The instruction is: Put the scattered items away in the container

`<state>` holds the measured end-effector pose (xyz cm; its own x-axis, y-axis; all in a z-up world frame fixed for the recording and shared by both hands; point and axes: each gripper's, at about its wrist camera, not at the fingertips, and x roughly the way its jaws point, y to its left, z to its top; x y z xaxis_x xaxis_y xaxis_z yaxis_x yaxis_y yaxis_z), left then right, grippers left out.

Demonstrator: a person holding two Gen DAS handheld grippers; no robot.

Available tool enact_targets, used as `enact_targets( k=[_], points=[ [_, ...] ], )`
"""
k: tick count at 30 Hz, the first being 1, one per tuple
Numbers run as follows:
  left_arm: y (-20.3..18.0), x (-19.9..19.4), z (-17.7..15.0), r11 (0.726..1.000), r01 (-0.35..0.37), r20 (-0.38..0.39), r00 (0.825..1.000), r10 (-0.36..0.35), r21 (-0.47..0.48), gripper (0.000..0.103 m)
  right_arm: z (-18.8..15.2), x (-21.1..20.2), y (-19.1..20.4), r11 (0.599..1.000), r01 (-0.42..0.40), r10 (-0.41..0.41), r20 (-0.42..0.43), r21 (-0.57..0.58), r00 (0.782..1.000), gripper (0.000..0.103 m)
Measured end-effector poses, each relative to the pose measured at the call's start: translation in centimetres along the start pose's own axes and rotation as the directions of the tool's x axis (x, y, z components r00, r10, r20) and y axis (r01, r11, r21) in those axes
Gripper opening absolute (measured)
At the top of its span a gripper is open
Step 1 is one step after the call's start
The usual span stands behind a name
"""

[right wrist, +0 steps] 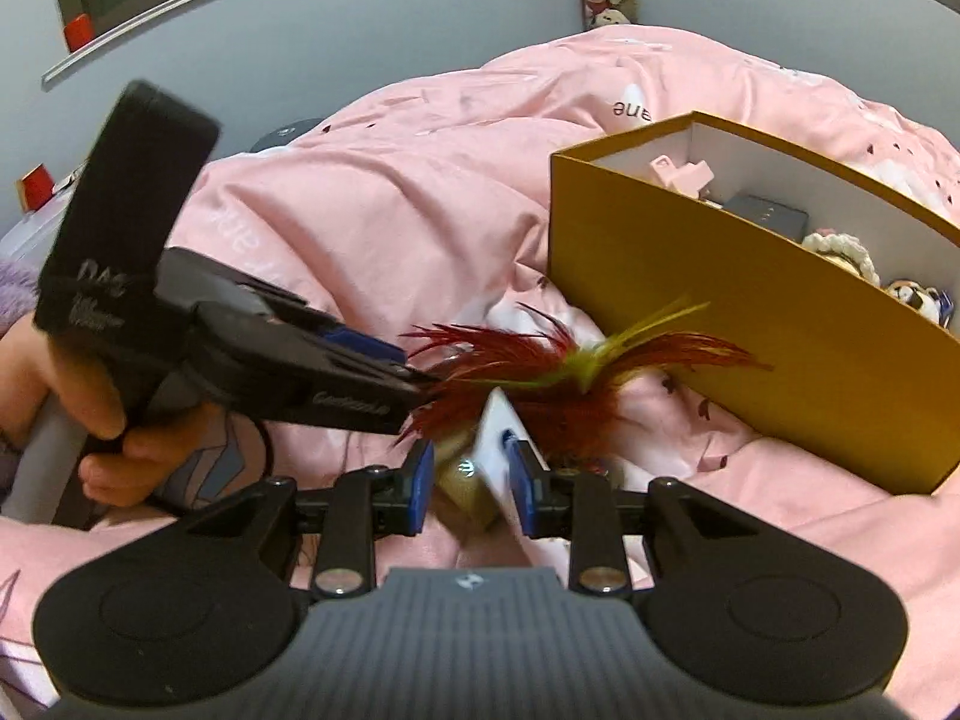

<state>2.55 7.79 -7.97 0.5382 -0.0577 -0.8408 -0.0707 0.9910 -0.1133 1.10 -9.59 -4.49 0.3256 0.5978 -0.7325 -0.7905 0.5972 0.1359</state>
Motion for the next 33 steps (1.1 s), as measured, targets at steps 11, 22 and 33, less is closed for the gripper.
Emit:
enact_targets(
  k=[11, 22, 33],
  points=[
    [0.1, -0.8, -0.4, 1.000, 0.006, 0.003, 1.000, -0.006, 0.011, 0.040, -0.9, 1.9, -3.5, 0.961, 0.215, -0.195, -0.122, 0.174, 0.973, 0.014],
    [-1.5, -0.2, -0.8, 0.996, 0.028, -0.039, 0.999, -0.025, 0.083, 0.053, -0.9, -2.3, -7.3, 0.859, 0.360, -0.371, -0.044, 0.365, 0.928, 0.024],
    [-0.4, -0.4, -0.6, 0.999, -0.051, 0.011, 0.999, 0.051, 0.015, 0.038, -1.7, 1.3, -2.7, 0.970, 0.005, 0.043, -0.191, 0.243, 0.981, 0.029]
  ],
)
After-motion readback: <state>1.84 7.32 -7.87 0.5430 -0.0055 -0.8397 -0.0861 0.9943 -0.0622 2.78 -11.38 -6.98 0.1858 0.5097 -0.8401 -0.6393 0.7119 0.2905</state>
